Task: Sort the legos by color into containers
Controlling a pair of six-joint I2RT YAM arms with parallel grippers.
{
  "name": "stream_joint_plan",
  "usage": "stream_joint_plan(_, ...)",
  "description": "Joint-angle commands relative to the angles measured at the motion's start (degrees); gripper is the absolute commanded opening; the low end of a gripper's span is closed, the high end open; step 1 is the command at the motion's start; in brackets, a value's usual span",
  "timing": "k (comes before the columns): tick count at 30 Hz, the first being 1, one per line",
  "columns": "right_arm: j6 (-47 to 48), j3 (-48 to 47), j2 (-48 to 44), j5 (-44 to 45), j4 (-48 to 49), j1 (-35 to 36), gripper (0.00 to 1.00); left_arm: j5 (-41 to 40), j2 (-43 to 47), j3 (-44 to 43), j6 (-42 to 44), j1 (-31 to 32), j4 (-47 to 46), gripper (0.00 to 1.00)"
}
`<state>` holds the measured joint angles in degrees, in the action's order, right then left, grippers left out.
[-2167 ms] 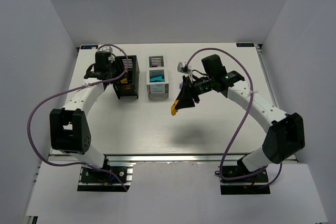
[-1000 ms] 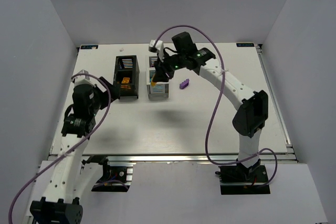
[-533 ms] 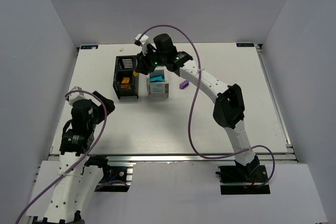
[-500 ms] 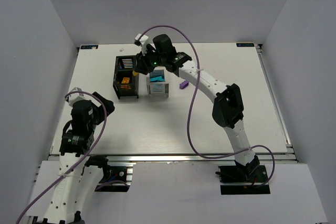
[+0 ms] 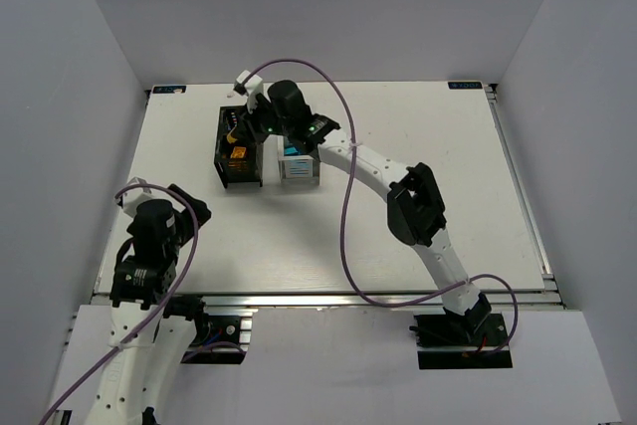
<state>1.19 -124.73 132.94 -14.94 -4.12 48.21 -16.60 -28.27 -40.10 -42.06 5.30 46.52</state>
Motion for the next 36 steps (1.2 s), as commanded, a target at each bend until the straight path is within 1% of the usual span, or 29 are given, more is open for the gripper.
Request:
stream_joint_plan(1,-0.75,-2.01,1.88,2.81,6.75,0.66,0.21,-1.42,0.94,-1.56,-0.56,-0.38,1.38,0.98)
stream_joint_plan(2,-0.75,-2.01,2.4,3.07,7.02,0.66,0.27,-1.33,0.94,-1.56,-0.65,-0.38,1.64,0.98)
stream_joint_plan(7,0.39,-1.4,3.11,3.07,7.46,0.66,0.43,-0.54,2.34,-1.3,-1.88,-0.47,2.61,0.98)
stream_joint_plan(10,1.35,-0.96,3.46,3.34,7.64,0.66,0.56,0.42,3.48,-0.95,-2.06,-0.47,2.26,0.98)
stream_joint_plan(11,1.79,-0.87,3.64,3.42,7.64,0.66,0.65,0.78,3.66,-0.95,-1.97,-0.38,1.73,0.98)
stream_joint_plan(12,2.15,-0.87,3.64,3.43,7.64,0.66,0.71,1.04,3.75,-1.04,-1.97,-0.47,1.56,0.98)
stream_joint_plan(13,2.67,-0.87,3.64,3.43,7.55,0.66,0.84,1.74,3.84,-1.04,-1.71,-0.47,1.03,0.98)
stream_joint_plan(15,3.81,-0.87,3.03,2.38,7.2,0.66,0.89,2.36,3.75,-1.21,-1.44,-0.38,0.5,0.98)
stream_joint_plan(19,7.32,2.11,-1.18,-1.83,7.46,0.31,0.89,4.47,3.05,-0.86,-1.7,-0.38,-1.43,0.98)
stream_joint_plan(21,10.93,6.93,-6.1,-3.43,8.24,0.05,0.89,5.79,2.7,-0.07,-2.14,-0.47,-2.84,0.98)
stream_joint_plan(22,11.98,9.13,-10.12,-3.69,9.73,-0.13,0.89,6.22,2.61,0.28,-2.93,-0.38,-3.28,0.98)
stream_joint_plan(23,12.95,13.5,-12.25,-4.13,10.35,-0.3,0.89,6.49,2.61,0.98,-3.28,-0.47,-4.24,0.98)
stream_joint_plan(24,14.35,15.37,-14.01,-4.57,10.62,-1.09,0.89,7.1,2.69,1.33,-3.64,-0.38,-4.68,0.98)
stream_joint_plan(26,15.33,20.72,-19.53,-7.89,9.93,-2.41,0.89,7.37,2.96,2.12,-4.52,-0.38,-6.08,0.98)
stream_joint_plan(27,15.16,22.49,-21.22,-8.78,9.75,-4.07,0.87,7.46,3.22,2.39,-4.87,-0.38,-6.44,0.98)
stream_joint_plan(28,14.98,24.34,-24.46,-10.88,9.4,-5.13,0.81,7.55,3.31,2.65,-5.57,-0.47,-7.31,0.98)
stream_joint_plan(30,15.07,28.72,-27.29,-13.09,7.29,-8.46,0.73,8.33,3.66,3.53,-5.83,-0.38,-8.46,0.98)
stream_joint_plan(31,15.33,29.79,-29.39,-16.32,6.15,-9.87,0.61,8.69,3.66,3.88,-6.18,-0.38,-9.51,0.98)
stream_joint_plan(32,15.42,30.76,-30.19,-18.44,3.88,-11.28,0.54,9.04,3.66,4.23,-6.36,-0.47,-9.87,0.98)
stream_joint_plan(33,15.51,32.16,-30.9,-20.55,1.33,-14.51,0.49,9.39,3.58,4.85,-6.54,-0.38,-10.31,0.98)
stream_joint_plan(34,16.38,32.87,-31.86,-24.74,-0.17,-16.28,0.46,10.26,3.49,5.2,-6.8,-0.47,-11.18,0.98)
stream_joint_plan(35,17.26,33.66,-32.13,-26.53,-1.49,-17.78,0.48,10.71,3.49,5.46,-6.89,-0.47,-11.54,0.98)
stream_joint_plan(36,18.74,34.8,-32.31,-27.59,-5.25,-20.41,0.53,11.15,3.4,6.08,-7.07,-0.38,-11.89,0.98)
